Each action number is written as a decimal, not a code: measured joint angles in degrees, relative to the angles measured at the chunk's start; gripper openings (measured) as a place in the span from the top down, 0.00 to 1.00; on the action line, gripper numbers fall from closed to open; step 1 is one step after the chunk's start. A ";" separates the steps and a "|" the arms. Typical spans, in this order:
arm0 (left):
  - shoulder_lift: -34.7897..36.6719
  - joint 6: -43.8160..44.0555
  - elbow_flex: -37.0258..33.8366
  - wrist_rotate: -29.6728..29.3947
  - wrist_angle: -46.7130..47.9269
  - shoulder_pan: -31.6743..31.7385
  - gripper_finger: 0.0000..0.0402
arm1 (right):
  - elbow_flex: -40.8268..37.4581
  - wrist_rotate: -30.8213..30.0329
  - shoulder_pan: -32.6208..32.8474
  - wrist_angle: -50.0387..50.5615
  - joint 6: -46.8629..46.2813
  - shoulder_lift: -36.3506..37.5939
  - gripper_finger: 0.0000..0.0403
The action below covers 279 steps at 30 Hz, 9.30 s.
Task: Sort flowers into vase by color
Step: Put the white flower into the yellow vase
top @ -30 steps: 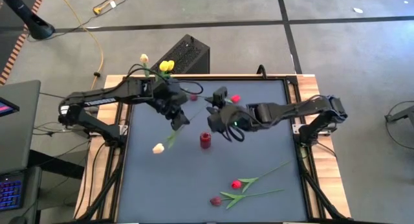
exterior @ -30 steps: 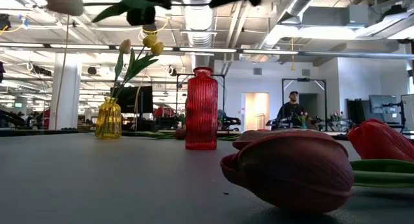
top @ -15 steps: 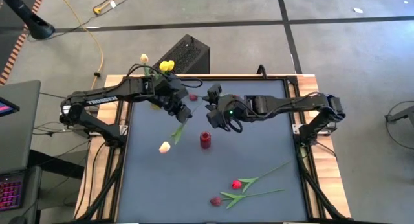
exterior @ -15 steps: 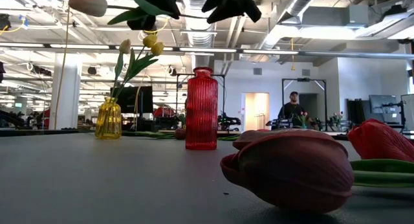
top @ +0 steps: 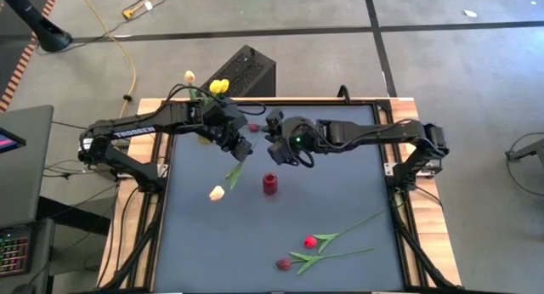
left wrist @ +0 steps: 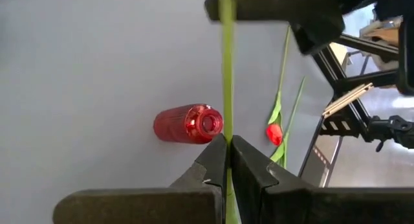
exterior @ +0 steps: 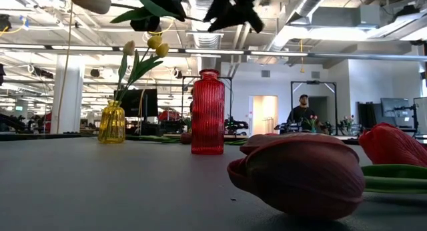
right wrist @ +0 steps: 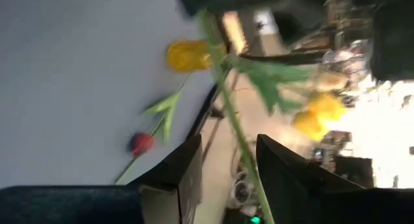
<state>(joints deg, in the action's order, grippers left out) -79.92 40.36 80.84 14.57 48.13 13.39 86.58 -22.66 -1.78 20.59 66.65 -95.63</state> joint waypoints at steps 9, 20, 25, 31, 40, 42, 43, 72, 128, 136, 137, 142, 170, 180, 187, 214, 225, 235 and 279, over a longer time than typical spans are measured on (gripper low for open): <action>0.00 0.34 0.00 -0.16 0.63 0.00 1.00 | -0.03 -1.46 0.53 -2.87 2.85 -2.68 0.62; 0.00 0.24 -0.28 -1.76 2.19 0.00 1.00 | -0.03 -1.19 2.05 -3.20 2.33 -3.06 0.77; 0.02 -0.66 -0.33 -0.93 2.25 -0.01 1.00 | -0.03 0.23 2.00 -3.16 -0.53 -3.06 0.84; 0.00 -2.40 -0.35 -0.29 2.22 -0.10 1.00 | -0.03 0.33 1.96 -2.97 -0.63 -3.06 0.89; 0.02 -8.38 -0.39 -1.71 1.99 -1.42 0.98 | -0.03 2.08 1.98 -1.32 -6.11 -3.03 0.93; 0.02 -10.12 -0.39 -2.73 1.69 -1.78 0.95 | -0.03 3.06 1.96 -0.10 -8.84 -3.02 0.94; 0.02 -11.05 -0.39 -3.36 1.46 -1.86 0.92 | -0.03 3.25 1.88 0.65 -9.96 -3.02 0.94; 22.70 -34.60 -11.78 -34.11 -20.13 0.33 0.56 | -0.03 71.17 -21.61 16.12 -33.26 6.77 0.95; 12.13 -26.03 -30.38 -28.73 -76.41 -2.08 0.91 | -0.01 55.52 -21.25 -15.07 -66.20 3.45 0.95; 12.13 -26.14 -30.38 -27.39 -76.90 -2.08 0.99 | -0.01 55.64 -21.08 -15.02 -66.20 3.49 0.93; 12.13 -26.16 -30.38 -27.32 -76.97 -2.08 1.00 | -0.01 55.70 -21.08 -15.01 -66.20 3.52 0.92; 12.11 -27.25 -30.38 -27.34 -76.89 -2.05 1.00 | -0.01 55.72 -21.08 -15.05 -66.20 3.52 0.85; 38.26 -8.57 -30.30 -50.90 -14.54 0.15 1.00 | -0.01 57.21 -22.58 -4.45 -66.00 4.26 0.41; 37.50 -8.13 -30.36 -61.38 -5.40 0.17 1.00 | -0.01 57.18 -22.61 -4.30 -66.09 4.26 0.41; 37.44 -9.20 -30.36 -63.58 -5.34 2.46 1.00 | -0.01 57.16 -22.56 -4.32 -66.18 4.26 0.41; 39.06 -18.27 -42.40 -57.19 -23.26 10.05 1.00 | -0.01 57.12 -21.47 -0.54 -66.02 4.26 0.41; 41.00 -19.02 -42.51 -56.84 -22.79 10.03 1.00 | -0.01 57.10 -21.47 -0.49 -66.08 4.26 0.41; 43.85 -19.51 -42.51 -57.13 -22.42 10.03 1.00 | -0.01 57.10 -21.47 -0.45 -66.20 4.26 0.41; 43.93 -13.55 -55.82 -53.52 -24.98 12.96 1.00 | -0.01 57.12 -21.45 0.16 -66.13 4.26 0.41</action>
<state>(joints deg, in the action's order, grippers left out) -35.99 26.81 25.02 -38.95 23.15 26.35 86.56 34.46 -23.22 20.75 0.51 -91.37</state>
